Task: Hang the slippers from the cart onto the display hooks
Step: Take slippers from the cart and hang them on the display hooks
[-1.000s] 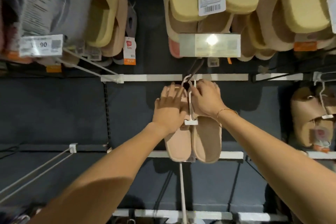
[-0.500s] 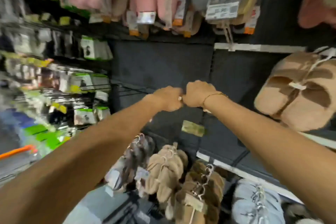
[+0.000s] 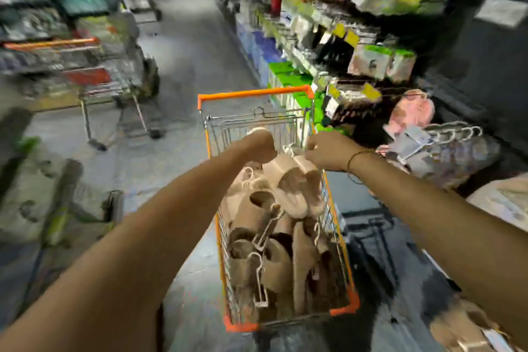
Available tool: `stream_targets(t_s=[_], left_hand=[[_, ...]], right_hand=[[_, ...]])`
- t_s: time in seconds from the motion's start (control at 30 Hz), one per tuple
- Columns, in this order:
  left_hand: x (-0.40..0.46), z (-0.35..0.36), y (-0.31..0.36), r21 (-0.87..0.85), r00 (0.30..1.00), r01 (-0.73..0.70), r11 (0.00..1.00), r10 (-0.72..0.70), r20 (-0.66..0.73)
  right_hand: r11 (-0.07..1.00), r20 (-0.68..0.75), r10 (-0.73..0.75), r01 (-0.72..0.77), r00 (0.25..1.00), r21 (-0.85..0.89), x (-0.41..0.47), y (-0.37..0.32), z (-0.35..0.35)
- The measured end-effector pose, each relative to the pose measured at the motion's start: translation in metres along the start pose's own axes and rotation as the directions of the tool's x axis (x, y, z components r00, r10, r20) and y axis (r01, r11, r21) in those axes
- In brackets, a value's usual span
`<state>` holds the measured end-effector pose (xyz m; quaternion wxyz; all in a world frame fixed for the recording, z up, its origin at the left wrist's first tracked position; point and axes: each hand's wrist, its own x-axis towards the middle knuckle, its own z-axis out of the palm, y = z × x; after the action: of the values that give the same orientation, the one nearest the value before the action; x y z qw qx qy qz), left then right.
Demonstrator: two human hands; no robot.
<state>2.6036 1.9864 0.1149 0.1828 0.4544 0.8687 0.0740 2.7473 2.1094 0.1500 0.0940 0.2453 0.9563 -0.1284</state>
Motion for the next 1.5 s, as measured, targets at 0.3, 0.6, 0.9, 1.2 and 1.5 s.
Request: stream_targets(t_s=[0.3, 0.6, 0.9, 1.2, 1.5], left_hand=[[0.078, 0.125, -0.106, -0.196, 0.976, 0.205, 0.959, -0.215, -0.032], [0.223, 0.135, -0.084, -0.032, 0.991, 0.046, 0.998, -0.050, -0.127], [0.261, 0.166, -0.092, -0.514, 0.978, 0.031, 0.857, -0.131, -0.160], [0.157, 0.054, -0.006, -0.209, 0.848, -0.491, 0.845, 0.409, -0.337], [0.054, -0.127, 0.217, -0.033, 0.415, -0.899, 0.438, 0.822, -0.390]], right_hand=[[0.954, 0.129, 0.121, -0.151, 0.984, 0.260, 0.103, -0.004, 0.128], [0.803, -0.143, 0.169, -0.052, 0.975, 0.593, 0.145, 0.019, 0.207], [0.748, -0.268, 0.192, 0.036, 0.944, 0.663, 0.152, 0.042, 0.218], [0.881, -0.459, 0.173, 0.072, 0.872, 0.468, 0.118, 0.072, 0.090], [0.938, -0.778, 0.291, -0.005, 0.556, 0.347, -0.064, 0.139, -0.087]])
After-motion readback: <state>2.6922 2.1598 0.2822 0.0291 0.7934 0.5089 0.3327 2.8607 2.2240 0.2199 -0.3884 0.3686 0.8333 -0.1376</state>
